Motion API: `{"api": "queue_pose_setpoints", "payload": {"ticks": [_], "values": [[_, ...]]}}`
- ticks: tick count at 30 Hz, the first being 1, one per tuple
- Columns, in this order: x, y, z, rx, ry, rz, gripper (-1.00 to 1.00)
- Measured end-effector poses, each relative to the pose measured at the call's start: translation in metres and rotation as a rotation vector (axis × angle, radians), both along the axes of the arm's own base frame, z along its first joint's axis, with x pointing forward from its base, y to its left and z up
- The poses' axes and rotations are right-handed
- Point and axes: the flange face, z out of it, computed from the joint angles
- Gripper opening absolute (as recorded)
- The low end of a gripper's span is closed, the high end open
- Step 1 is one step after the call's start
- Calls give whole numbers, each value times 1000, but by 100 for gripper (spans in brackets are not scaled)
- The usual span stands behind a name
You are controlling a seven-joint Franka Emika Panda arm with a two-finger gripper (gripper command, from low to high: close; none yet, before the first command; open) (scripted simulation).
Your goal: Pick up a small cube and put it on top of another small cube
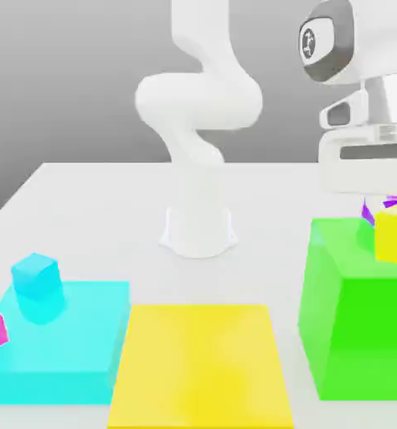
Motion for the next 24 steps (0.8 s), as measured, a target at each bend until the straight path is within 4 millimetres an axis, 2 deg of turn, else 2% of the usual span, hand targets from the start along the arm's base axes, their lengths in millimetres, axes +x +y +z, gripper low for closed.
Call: {"api": "queue_pose_setpoints", "payload": {"ticks": [5,8,11,14,15,18,19,24], "values": [[21,-126,-16,-1,67,-213,-100],[15,-222,-28,4,113,-379,-100],[-15,-336,-46,16,176,-580,-100],[-71,-443,-70,34,258,-781,-100],[-87,-466,-76,40,267,-847,-100],[-81,-463,-117,35,275,-842,-100],[-81,-462,-133,35,275,-842,100],[-81,-462,-133,35,275,-842,100]]}}
